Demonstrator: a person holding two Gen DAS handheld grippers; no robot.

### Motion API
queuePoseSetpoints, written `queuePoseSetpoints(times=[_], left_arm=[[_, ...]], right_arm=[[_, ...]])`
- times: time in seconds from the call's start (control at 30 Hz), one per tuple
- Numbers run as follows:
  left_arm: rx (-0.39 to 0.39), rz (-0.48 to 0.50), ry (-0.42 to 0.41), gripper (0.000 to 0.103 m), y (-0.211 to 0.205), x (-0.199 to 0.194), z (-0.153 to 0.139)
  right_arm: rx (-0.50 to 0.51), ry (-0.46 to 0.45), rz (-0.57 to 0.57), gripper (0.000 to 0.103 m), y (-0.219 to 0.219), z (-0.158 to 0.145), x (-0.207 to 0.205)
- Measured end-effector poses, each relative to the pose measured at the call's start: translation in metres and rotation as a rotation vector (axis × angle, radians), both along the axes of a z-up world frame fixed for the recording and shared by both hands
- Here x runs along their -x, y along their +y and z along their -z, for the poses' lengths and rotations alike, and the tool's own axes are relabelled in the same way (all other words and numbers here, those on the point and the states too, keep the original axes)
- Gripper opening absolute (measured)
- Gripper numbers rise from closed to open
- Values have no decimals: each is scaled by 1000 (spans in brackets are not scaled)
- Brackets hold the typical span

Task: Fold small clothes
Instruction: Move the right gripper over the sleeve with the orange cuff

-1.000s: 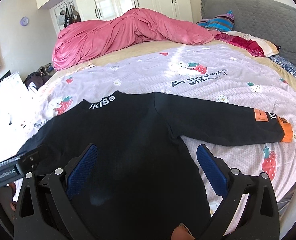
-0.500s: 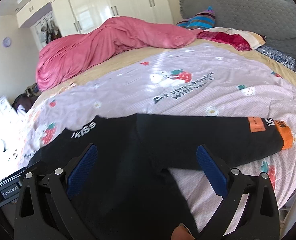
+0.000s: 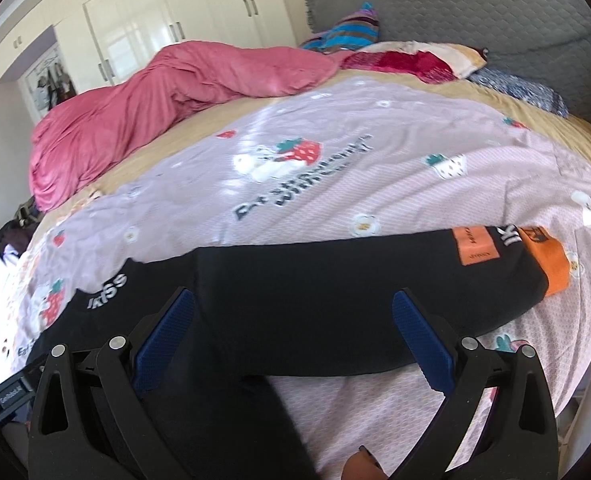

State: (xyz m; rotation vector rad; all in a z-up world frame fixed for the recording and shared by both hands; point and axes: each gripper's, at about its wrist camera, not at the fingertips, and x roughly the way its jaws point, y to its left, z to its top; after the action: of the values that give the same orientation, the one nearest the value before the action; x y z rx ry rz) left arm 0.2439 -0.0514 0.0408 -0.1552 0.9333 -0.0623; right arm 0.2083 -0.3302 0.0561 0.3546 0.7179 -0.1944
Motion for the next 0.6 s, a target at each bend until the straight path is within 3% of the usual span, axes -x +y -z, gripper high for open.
queuePoseSetpoints(times=[0.23,0.6], left_arm=[[12,53,-7,95,-18,-10,6],[-9,117,22,95,-38,-18,25]], right_arm=[[-26,23,86,99,-30,17,6],[-123,49,360,99,-97,44,35]])
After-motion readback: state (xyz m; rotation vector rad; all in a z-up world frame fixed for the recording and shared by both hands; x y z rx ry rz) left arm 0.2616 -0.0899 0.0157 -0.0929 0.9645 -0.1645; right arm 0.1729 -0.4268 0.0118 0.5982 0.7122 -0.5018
